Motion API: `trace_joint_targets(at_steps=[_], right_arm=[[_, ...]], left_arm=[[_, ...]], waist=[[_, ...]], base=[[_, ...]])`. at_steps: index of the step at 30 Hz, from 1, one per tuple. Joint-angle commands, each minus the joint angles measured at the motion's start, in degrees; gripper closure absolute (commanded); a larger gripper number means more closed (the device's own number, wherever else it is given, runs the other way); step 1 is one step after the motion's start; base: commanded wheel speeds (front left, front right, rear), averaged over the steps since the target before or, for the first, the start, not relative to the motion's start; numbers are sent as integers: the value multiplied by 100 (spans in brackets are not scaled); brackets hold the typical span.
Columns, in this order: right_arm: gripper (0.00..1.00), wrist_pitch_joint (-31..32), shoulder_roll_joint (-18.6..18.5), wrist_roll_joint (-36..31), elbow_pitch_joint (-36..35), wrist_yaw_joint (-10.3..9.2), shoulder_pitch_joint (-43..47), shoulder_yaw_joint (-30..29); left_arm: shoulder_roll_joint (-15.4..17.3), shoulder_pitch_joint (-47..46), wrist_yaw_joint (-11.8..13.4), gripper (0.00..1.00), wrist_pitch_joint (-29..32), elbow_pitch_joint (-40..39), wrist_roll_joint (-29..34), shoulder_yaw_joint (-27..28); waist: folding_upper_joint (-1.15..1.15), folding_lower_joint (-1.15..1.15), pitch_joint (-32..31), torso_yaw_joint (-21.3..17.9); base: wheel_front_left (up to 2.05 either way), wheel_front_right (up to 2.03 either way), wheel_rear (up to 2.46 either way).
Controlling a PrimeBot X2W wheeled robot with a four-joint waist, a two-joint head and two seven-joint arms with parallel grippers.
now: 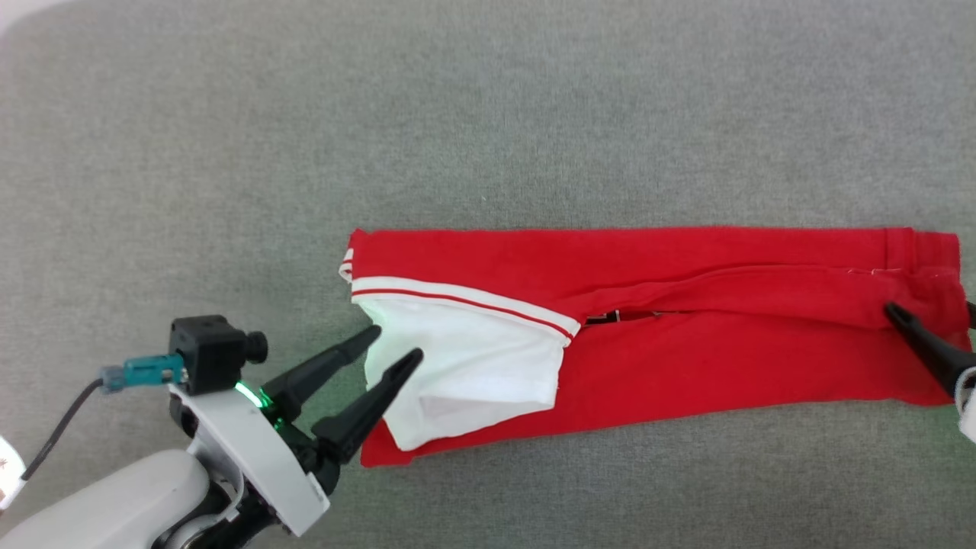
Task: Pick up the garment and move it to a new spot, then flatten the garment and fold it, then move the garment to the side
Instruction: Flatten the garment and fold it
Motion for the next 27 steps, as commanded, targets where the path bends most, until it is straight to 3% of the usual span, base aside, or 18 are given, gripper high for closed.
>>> trace_joint_targets(at_steps=[1,4,9,11,13,15,27], right_arm=[[0,85,-51,40,-14,-12,112,-117],[0,228,-100,47,10,-12,186,-245],[0,732,-189,75,144,-11,325,-531],[0,909,-213,94,220,-11,384,-653],[0,1057,-201,99,294,-11,433,-757],[0,1186,-210,83,349,-11,447,-852],[0,1834,-138,-112,947,-11,416,-1188]], left_arm=[[-58,188,145,0,-37,-5,8,183],[-161,351,324,0,-47,58,70,463],[-644,1034,699,0,-41,448,549,1311],[-956,1329,691,0,-42,587,654,1606],[-1038,1573,778,0,-43,833,1006,1760],[-1326,1805,695,0,-42,946,1098,1944],[-2090,2486,467,0,-43,1528,2148,3209]], waist=[[0,0,-245,62],[0,0,-329,113],[0,0,-486,302],[0,0,-545,391],[0,0,-605,484],[0,0,-658,582],[0,0,-970,1072]], base=[[0,0,0],[0,0,0],[0,0,0],[0,0,0],[0,0,0],[0,0,0],[0,0,0]])
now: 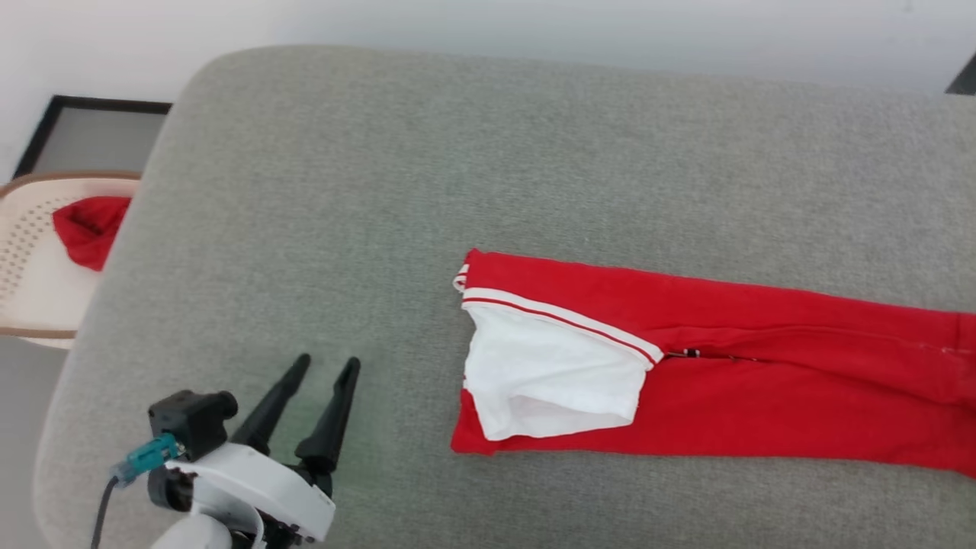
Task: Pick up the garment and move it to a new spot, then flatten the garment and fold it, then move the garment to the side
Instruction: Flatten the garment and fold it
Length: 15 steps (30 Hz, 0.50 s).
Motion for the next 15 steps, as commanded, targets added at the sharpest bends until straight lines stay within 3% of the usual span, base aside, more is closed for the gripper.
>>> trace_joint_targets(at_steps=[1,9,15], right_arm=[[0,56,18,-65,74,-10,-15,-59],[0,196,225,-260,582,-10,-275,-270],[0,161,372,-524,942,-10,-542,-364]], left_arm=[[-52,80,11,0,4,12,237,128],[-593,355,24,0,4,-245,1715,1333],[-1082,544,-244,0,5,-585,2629,2050]], waist=[[0,0,-112,135],[0,0,-189,259],[0,0,-122,267]], base=[[0,0,0],[0,0,0],[0,0,0]])
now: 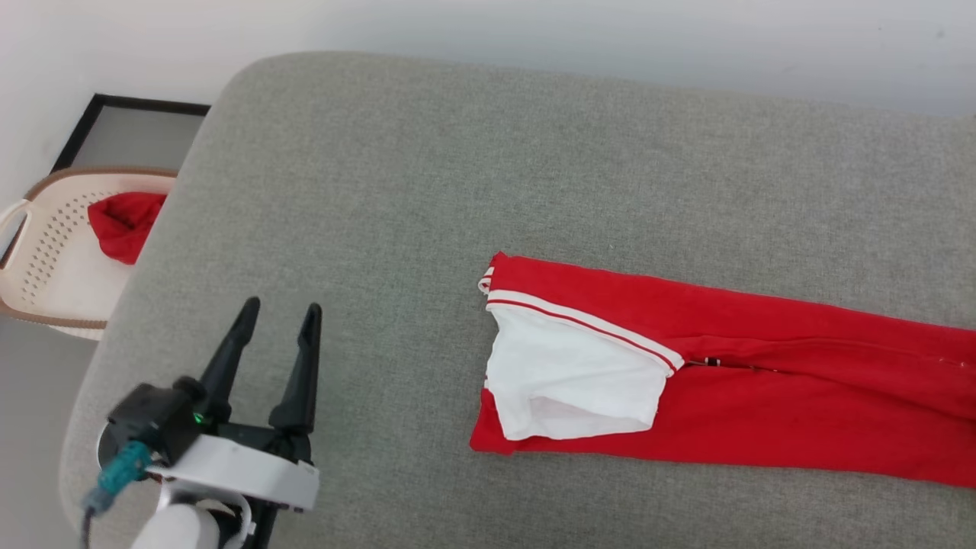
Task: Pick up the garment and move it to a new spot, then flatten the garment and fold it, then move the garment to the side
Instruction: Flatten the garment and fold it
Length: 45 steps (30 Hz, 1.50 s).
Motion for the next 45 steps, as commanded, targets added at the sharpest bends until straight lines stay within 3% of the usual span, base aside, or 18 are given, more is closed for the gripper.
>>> trace_joint_targets(at_steps=[1,10,11,12,13,22,37,41,45], right_arm=[[0,-20,54,-103,100,-10,-75,-16],[0,-135,345,-357,515,-11,-207,247],[7,-138,360,-349,530,-10,-208,287],[74,-124,373,-318,534,-10,-212,336],[100,-154,387,-275,522,-10,-225,375],[100,-522,294,-134,473,-11,-354,309],[100,-1692,-544,-606,844,-12,-307,-1050],[100,-1747,-481,-570,812,-11,-255,-1100],[100,-1715,-347,-462,519,-11,-184,-746]], left_arm=[[-90,118,-68,0,6,16,190,96],[-648,75,-448,0,5,329,750,497],[-681,71,-466,0,6,361,775,536],[-704,63,-488,0,5,388,798,571],[-720,55,-502,0,5,408,822,608],[-777,156,-551,0,6,477,868,790],[-579,350,-553,0,5,374,669,802],[-553,375,-553,0,5,409,664,792],[-552,399,-553,0,5,454,655,759]], waist=[[0,0,50,-12],[0,0,252,-46],[0,0,254,-53],[0,0,253,-59],[0,0,249,-68],[0,0,171,-255],[0,0,273,-848],[0,0,232,-948],[0,0,158,-1017]], base=[[0,0,0],[0,0,0],[0,0,0],[0,0,0],[0,0,0],[0,0,0],[0,0,0],[0,0,0],[0,0,0]])
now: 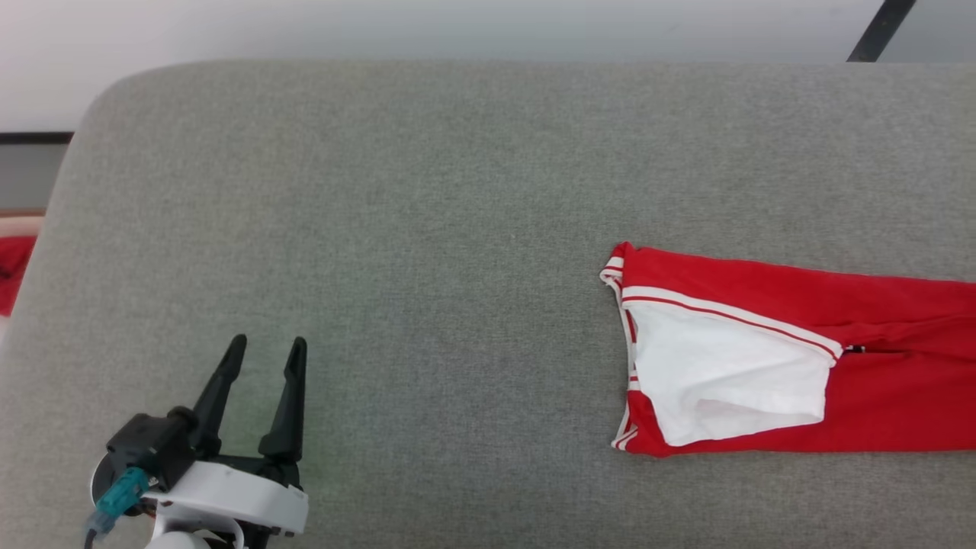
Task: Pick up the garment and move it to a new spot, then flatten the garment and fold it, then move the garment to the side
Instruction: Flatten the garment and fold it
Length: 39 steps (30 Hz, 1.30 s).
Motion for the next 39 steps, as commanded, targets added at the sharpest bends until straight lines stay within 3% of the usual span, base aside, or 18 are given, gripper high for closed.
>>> trace_joint_targets(at_steps=[1,11,19,26,37,38,39], right_arm=[[100,20,99,84,-212,-11,77,242],[100,314,333,476,-1694,-11,21,1802],[100,588,746,657,-2657,-11,-305,3106],[100,515,953,630,-2711,-11,-621,3889],[100,161,1118,689,-2037,-11,-854,4415],[84,121,1112,686,-1998,-11,-886,4446],[58,86,1109,687,-1966,-11,-911,4489]], left_arm=[[5,76,-13,0,3,28,-4,-8],[-41,131,-14,0,4,93,-57,-8],[-133,180,-14,0,3,119,-113,-32],[-171,39,-14,0,3,150,-130,-115],[-214,-53,-14,0,3,199,-136,-94],[-215,-58,-14,0,3,203,-136,-87],[-214,-65,-14,0,3,203,-135,-72]], waist=[[0,0,-72,-51],[0,0,-210,-47],[0,0,-227,111],[0,0,-144,328],[0,0,-59,432],[0,0,-57,425],[0,0,-55,412]], base=[[0,0,0],[0,0,0],[0,0,0],[0,0,0],[0,0,0],[0,0,0],[0,0,0]])
